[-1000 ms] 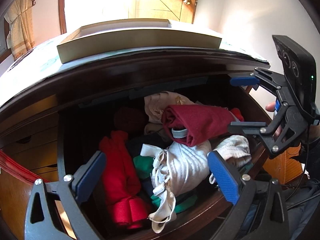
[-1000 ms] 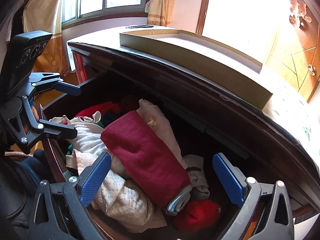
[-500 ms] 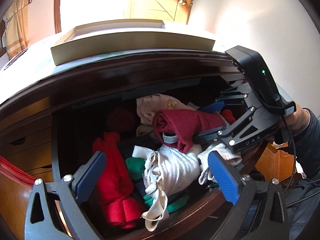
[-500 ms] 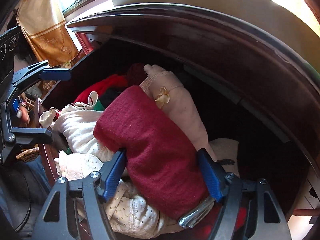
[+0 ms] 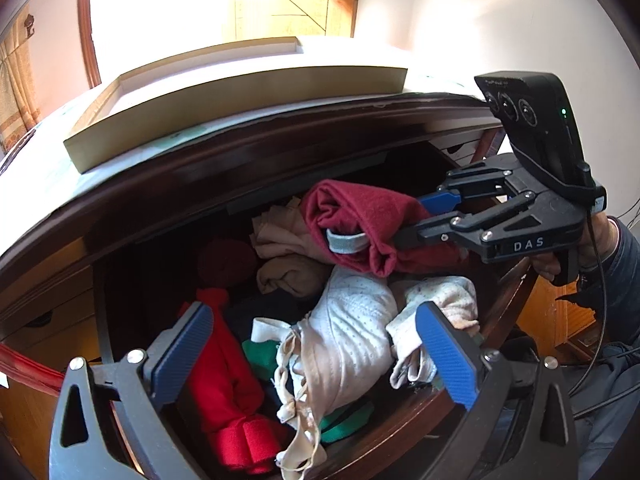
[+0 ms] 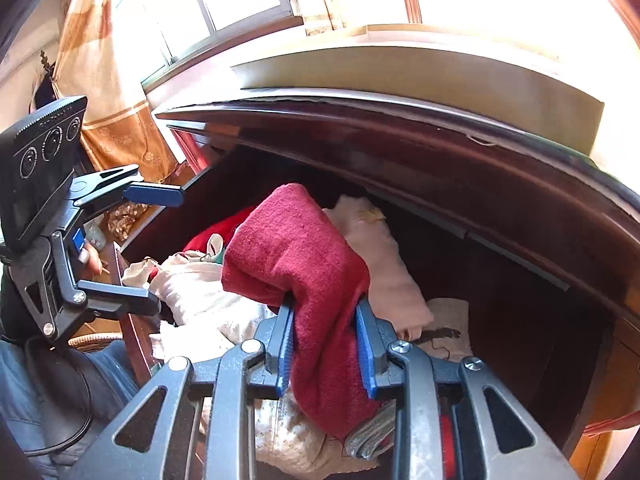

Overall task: Take underwear out of drawer
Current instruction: 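Grasp the dark red garment with the right tool and lift it, then grasp the cream dotted underwear with the left tool while right holds red garment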

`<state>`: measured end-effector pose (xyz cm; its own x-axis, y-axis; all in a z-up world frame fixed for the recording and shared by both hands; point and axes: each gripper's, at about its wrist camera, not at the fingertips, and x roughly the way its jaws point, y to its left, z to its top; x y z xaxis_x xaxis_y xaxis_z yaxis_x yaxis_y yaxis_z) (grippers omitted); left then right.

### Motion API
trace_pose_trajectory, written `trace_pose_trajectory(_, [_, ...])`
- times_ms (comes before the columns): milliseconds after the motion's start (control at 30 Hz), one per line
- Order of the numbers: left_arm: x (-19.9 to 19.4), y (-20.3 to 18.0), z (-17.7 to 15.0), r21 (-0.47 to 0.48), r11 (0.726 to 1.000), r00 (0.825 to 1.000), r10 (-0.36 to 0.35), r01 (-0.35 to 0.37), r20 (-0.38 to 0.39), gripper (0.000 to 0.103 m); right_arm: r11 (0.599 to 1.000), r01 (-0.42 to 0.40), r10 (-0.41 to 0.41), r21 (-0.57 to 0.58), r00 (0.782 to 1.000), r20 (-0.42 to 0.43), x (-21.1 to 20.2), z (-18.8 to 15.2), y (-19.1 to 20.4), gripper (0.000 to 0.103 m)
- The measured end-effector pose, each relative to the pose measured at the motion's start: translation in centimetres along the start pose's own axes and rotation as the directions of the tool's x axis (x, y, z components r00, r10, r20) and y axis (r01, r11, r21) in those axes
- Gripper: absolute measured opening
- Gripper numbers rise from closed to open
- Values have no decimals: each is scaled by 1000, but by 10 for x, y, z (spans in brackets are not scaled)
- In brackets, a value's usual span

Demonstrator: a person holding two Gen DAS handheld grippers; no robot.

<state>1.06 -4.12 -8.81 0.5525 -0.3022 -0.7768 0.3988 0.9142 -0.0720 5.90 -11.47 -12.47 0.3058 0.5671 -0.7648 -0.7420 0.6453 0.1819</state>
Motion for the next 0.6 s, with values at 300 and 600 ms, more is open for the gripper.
trace_pose_trajectory(300, [5, -22, 19, 30, 990, 990, -139, 140, -29, 103, 996, 25, -30, 87, 998, 57, -23, -15, -32, 29])
trace_pose_trajectory(600, [43, -65, 32, 77, 955, 940, -265, 286, -213, 88, 990, 4, -19, 142, 995, 102, -41, -16, -56, 29])
